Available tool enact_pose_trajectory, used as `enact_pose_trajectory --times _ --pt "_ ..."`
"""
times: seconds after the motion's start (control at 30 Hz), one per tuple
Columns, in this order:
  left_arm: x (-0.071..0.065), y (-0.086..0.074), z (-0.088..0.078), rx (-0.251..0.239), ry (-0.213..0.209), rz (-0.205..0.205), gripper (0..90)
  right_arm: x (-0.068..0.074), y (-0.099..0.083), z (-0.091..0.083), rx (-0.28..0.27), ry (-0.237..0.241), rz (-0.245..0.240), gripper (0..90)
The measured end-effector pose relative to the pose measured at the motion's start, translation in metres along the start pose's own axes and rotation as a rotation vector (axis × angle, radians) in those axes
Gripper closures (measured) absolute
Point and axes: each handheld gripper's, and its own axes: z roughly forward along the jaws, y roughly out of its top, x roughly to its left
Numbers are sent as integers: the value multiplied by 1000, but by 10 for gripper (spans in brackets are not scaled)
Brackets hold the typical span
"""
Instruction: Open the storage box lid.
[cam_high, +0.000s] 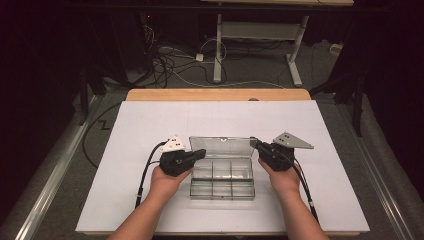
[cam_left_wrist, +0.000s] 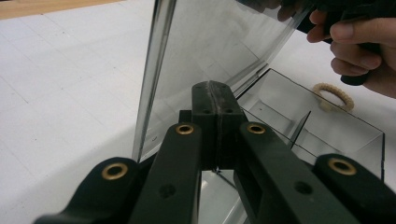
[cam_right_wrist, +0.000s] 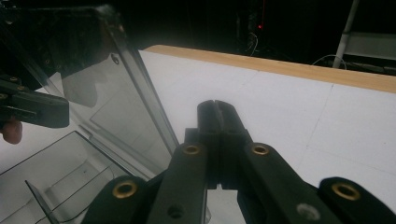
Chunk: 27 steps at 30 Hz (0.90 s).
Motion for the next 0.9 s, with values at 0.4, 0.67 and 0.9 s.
enact_pose_trajectory --times 0.4,0.67,0.9 --pt "6 2 0 0 10 -18 878 -5 1 11 15 -14 12 900" --pt "7 2 0 -1 9 -27 878 -6 1 14 23 -16 11 900" --pt "7 2 0 -5 8 -25 878 -6 1 15 16 -17 8 900"
